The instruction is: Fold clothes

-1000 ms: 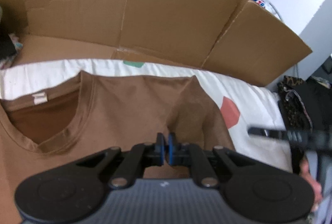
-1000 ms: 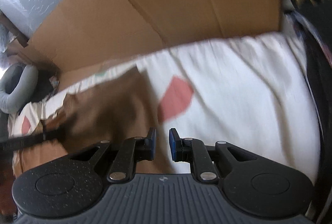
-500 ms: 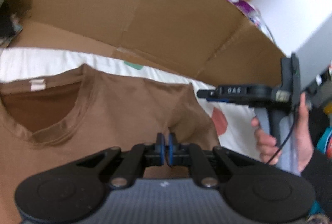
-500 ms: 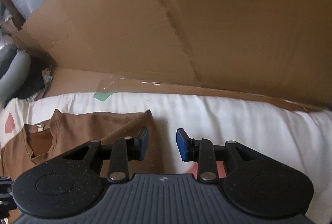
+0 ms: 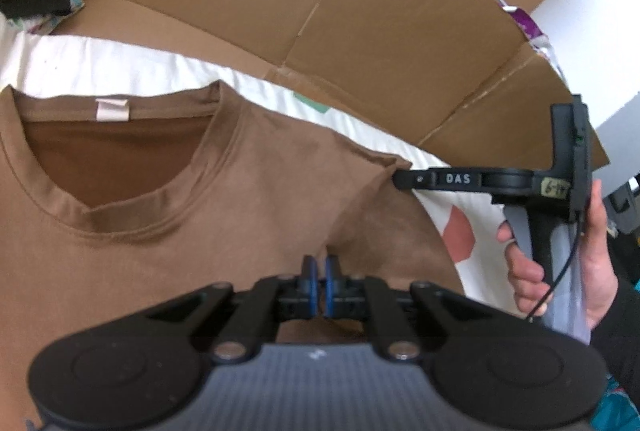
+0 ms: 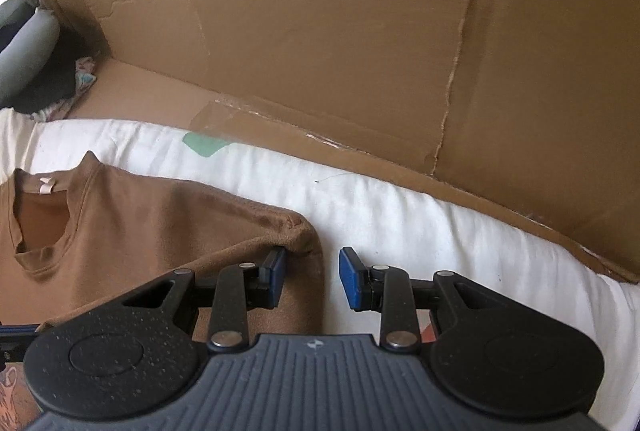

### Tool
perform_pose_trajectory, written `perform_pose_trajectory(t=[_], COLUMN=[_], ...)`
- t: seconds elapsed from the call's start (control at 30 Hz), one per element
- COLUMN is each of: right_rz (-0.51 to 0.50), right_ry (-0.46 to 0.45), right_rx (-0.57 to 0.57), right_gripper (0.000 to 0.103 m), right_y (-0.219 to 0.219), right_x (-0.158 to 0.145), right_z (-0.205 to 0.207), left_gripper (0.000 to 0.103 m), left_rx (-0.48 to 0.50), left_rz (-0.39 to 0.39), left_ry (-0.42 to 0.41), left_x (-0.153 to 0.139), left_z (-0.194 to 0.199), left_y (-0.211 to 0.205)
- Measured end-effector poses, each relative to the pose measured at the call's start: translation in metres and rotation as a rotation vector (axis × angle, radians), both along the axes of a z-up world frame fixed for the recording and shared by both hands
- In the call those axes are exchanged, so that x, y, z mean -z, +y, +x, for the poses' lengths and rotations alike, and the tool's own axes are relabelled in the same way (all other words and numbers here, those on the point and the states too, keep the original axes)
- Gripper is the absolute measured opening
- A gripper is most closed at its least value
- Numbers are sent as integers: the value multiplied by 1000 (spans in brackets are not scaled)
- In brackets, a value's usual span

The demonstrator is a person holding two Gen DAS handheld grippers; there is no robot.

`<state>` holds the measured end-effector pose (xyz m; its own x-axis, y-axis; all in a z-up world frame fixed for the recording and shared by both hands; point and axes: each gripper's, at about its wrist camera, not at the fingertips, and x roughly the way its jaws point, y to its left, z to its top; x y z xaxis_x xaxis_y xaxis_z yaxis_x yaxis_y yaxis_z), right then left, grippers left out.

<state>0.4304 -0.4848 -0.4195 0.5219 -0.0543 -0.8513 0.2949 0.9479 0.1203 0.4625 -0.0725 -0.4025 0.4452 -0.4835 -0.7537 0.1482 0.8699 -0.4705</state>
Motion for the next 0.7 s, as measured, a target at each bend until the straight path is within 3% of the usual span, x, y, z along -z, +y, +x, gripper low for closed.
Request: perform_pose_trajectory(t=[0.27, 0.4, 0.53, 0.7], right_rz=[-71, -88, -183, -211], right_ry=[18, 18, 13, 29], right_rx=[-62, -84, -119, -108], right_gripper=[34, 10, 8, 7], right_y=[11, 14, 22, 15], right_x=[2, 2, -4, -2], right_z=[11, 14, 14, 15], left_gripper=[5, 4, 2, 2], left_rx=[-19, -33, -38, -40], left_rz=[0, 3, 1, 16], left_ry=[-4, -14, -16, -18], left_x=[0, -2, -3, -1], left_z=[0, 0, 0, 5], left_y=[1, 1, 1, -2])
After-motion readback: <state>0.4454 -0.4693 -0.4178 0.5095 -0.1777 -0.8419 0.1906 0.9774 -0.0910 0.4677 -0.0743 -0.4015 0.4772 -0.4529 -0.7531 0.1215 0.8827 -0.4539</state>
